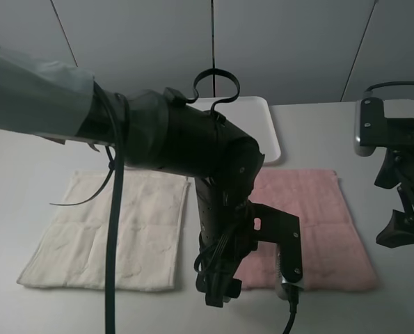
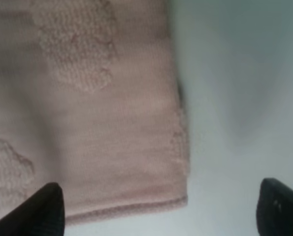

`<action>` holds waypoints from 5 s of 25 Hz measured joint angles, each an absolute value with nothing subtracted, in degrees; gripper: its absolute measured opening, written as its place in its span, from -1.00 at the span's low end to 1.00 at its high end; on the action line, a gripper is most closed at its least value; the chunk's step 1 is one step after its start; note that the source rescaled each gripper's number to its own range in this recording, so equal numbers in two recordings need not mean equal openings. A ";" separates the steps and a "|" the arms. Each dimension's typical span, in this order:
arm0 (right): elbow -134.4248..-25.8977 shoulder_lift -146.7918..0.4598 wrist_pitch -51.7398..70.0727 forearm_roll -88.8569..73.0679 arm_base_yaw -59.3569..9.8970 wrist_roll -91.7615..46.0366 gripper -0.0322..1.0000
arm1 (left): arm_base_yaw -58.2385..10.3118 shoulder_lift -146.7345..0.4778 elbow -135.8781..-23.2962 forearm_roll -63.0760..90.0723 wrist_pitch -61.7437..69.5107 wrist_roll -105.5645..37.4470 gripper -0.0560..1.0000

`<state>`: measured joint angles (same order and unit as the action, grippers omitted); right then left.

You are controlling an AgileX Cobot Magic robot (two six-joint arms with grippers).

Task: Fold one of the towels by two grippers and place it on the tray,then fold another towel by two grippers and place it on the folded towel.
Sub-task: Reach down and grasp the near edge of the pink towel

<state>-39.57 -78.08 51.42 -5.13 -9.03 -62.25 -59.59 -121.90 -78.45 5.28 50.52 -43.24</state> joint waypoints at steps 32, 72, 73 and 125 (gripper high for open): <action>-28.32 -78.35 47.57 -5.12 -10.53 -67.90 1.00 | -63.15 -125.16 -79.27 3.74 51.95 -40.44 1.00; -22.74 -88.63 34.82 -9.76 -14.16 -73.59 1.00 | -63.31 -125.16 -79.27 3.18 51.06 -39.14 1.00; -22.74 -88.63 34.60 -9.76 -14.16 -73.71 1.00 | -63.31 -125.16 -79.27 3.18 51.06 -39.14 1.00; -20.72 -92.85 21.53 -9.75 -14.25 -78.80 -0.88 | -63.31 -125.21 -79.27 2.23 50.61 -39.03 1.00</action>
<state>-20.72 -92.85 21.53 -9.75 -14.25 -78.80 -63.31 -125.21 -79.27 2.23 50.61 -39.03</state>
